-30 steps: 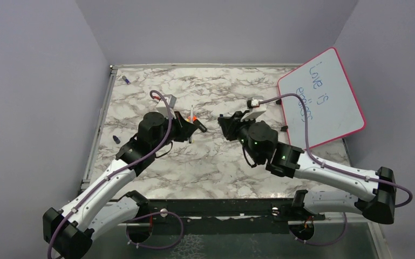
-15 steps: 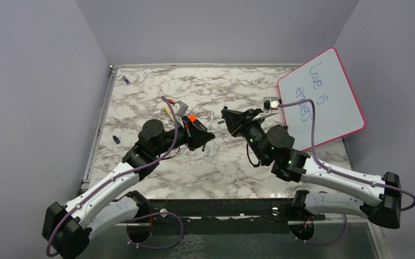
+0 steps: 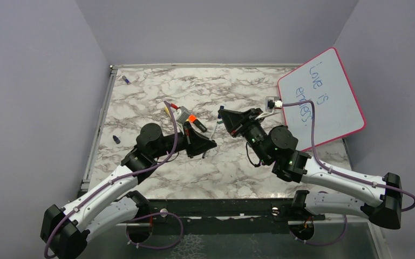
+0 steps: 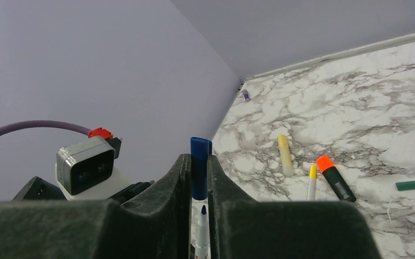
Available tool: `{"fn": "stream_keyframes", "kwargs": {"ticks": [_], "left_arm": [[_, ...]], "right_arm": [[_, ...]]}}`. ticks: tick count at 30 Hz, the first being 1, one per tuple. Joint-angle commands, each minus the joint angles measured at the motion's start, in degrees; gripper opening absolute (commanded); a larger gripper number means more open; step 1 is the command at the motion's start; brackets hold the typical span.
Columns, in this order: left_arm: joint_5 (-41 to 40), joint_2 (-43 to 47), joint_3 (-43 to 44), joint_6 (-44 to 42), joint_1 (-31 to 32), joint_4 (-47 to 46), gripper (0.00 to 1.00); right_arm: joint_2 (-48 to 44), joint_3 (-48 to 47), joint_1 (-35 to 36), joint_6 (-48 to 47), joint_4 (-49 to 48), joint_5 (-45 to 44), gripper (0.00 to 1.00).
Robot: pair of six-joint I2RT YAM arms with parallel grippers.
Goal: Insert the pens into the pen caps
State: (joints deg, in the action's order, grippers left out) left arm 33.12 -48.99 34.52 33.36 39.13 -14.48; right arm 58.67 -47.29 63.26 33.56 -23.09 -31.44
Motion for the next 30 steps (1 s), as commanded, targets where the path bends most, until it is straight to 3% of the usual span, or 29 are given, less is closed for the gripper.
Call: {"fn": "stream_keyframes", "kwargs": {"ticks": [1, 30], "left_arm": [[2.77, 1.68, -0.59, -0.76, 0.49, -2.50, 0.00], [0.33, 1.93, -0.34, -0.92, 0.68, -3.43, 0.00]], "right_arm": [[-0.68, 0.18, -0.16, 1.91, -0.23, 1.65, 0.15], [-1.95, 0.61, -0.16, 2.91, 2.07, 4.00, 0.15]]}}
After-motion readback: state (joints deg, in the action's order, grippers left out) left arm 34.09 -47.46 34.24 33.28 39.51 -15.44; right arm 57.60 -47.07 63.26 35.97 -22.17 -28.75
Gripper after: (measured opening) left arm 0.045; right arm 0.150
